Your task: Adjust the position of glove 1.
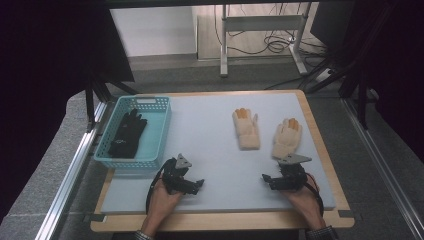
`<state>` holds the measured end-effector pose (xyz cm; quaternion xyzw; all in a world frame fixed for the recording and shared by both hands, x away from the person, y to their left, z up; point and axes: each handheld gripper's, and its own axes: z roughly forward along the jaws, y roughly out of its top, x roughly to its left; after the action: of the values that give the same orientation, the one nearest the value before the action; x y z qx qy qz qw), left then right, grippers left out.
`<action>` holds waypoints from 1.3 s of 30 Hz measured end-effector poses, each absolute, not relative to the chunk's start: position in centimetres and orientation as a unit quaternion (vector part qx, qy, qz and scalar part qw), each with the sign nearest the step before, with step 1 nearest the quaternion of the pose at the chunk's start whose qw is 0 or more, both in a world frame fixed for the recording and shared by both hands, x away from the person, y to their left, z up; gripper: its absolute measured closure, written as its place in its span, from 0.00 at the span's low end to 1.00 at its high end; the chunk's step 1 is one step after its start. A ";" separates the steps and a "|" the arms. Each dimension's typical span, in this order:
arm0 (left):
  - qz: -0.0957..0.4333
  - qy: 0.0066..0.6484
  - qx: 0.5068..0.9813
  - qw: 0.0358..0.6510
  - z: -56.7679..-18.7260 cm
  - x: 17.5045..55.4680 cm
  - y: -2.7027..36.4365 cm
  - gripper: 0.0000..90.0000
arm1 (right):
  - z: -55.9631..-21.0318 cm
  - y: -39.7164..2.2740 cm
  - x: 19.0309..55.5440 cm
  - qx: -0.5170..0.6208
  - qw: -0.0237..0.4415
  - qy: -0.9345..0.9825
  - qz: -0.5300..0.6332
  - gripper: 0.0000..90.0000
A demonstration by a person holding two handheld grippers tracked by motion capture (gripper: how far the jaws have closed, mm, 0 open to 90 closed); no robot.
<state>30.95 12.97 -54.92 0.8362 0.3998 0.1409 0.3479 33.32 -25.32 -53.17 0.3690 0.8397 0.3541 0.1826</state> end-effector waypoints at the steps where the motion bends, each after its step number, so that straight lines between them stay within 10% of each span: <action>1: 0.141 0.400 0.836 0.348 -54.9 30.9 13.0 0.02 | -53.2 -25.3 33.3 0.369 0.183 0.840 0.354 0.21; 15: 0.143 0.399 0.836 0.348 -54.9 30.9 13.0 0.02 | -51.8 -24.9 33.6 0.374 0.168 0.830 0.378 0.36; 39: 0.148 0.397 0.836 0.348 -54.9 30.8 12.9 0.02 | -48.6 -20.8 44.7 0.350 0.186 0.833 0.386 0.39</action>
<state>30.81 12.93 -54.92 0.8362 0.3974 0.1482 0.3475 44.72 -20.77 -48.65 0.3503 0.8329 0.3860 0.1859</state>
